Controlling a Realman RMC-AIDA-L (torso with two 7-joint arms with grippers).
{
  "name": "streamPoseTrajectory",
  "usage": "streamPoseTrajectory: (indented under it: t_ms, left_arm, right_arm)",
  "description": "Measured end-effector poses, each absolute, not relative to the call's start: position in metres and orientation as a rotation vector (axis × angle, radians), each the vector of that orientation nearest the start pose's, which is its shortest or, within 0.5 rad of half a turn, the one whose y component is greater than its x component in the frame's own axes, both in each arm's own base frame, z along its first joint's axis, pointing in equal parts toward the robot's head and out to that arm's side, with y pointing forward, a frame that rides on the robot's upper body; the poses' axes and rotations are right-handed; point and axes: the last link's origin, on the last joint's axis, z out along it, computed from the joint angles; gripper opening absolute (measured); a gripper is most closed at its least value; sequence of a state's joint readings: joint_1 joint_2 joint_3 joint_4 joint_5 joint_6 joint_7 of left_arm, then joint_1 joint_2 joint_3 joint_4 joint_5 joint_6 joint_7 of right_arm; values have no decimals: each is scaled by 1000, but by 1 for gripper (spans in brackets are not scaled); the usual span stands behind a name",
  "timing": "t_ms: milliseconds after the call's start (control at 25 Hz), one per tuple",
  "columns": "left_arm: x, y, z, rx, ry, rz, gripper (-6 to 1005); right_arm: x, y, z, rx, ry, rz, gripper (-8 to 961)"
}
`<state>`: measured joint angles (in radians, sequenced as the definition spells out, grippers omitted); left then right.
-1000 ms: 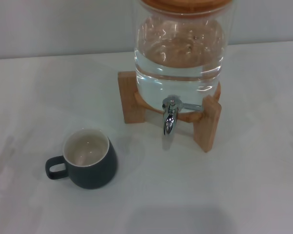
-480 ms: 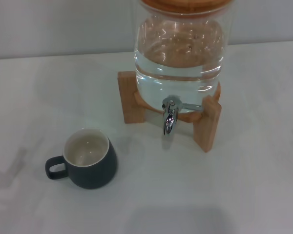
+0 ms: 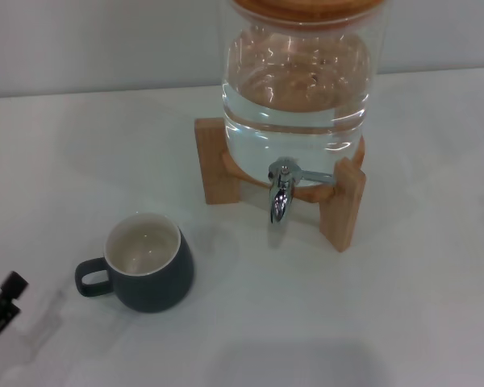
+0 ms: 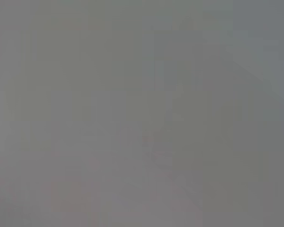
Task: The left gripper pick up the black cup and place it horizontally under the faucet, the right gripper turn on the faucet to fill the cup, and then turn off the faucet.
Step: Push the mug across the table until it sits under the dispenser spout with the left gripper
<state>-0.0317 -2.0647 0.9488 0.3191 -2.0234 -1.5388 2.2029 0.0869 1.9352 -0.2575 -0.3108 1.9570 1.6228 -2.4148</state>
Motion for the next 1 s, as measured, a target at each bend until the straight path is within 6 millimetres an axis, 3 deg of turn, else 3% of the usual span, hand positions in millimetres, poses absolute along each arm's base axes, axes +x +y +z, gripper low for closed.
streamPoseTrajectory:
  t_ms: [560, 1000]
  left_arm:
    - [-362, 207, -29, -2056, -940, -930, 876]
    - [-358, 232, -40, -2111, -1008, -870, 874]
  right_arm:
    - [410, 206, 157, -1436, 394, 812, 815]
    - [408, 208, 158, -1427, 384, 822, 815]
